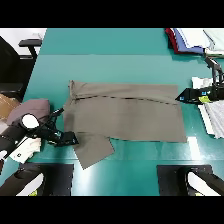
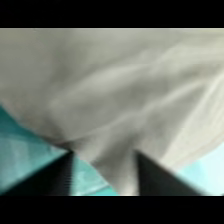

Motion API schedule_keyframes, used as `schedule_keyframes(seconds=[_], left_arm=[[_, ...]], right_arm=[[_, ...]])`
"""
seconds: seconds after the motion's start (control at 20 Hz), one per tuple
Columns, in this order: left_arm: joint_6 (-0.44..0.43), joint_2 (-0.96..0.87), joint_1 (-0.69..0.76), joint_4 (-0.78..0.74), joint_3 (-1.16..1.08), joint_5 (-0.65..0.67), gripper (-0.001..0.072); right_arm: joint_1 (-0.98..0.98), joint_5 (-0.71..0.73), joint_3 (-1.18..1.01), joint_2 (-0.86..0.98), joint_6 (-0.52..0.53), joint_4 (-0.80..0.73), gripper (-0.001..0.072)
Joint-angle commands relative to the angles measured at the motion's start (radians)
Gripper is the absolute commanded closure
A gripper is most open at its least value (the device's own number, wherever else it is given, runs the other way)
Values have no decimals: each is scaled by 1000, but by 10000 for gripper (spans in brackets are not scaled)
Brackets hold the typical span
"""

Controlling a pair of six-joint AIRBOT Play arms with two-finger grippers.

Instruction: Fold the shirts.

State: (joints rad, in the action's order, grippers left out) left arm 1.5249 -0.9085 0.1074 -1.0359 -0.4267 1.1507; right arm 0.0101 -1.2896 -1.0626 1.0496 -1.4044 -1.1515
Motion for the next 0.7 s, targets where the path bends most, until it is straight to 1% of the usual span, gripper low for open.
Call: schedule_keyframes(seconds=[0.0, 0.05, 0.2, 0.3, 0.4, 0.5, 0.65], left_arm=[[13, 4, 34, 26, 14, -45, 566], [13, 4, 34, 27, 11, -39, 683], [13, 26, 34, 13, -48, 9, 684], [13, 57, 34, 1, -99, 29, 684], [13, 74, 34, 3, -142, 43, 684], [12, 74, 34, 4, -163, 42, 684], [13, 74, 34, 4, -163, 35, 683]], right_arm=[[1, -5, 2, -4, -1, 23, 281], [0, -22, 2, -4, -1, 22, 281], [-46, -126, 21, -5, -1, -49, 281], [-146, -181, 101, -18, -1, -85, 281], [-284, -173, 220, -47, -1, -108, 276], [-434, -164, 336, -70, -1, -106, 161], [-577, -135, 476, -74, 0, -97, 159]])
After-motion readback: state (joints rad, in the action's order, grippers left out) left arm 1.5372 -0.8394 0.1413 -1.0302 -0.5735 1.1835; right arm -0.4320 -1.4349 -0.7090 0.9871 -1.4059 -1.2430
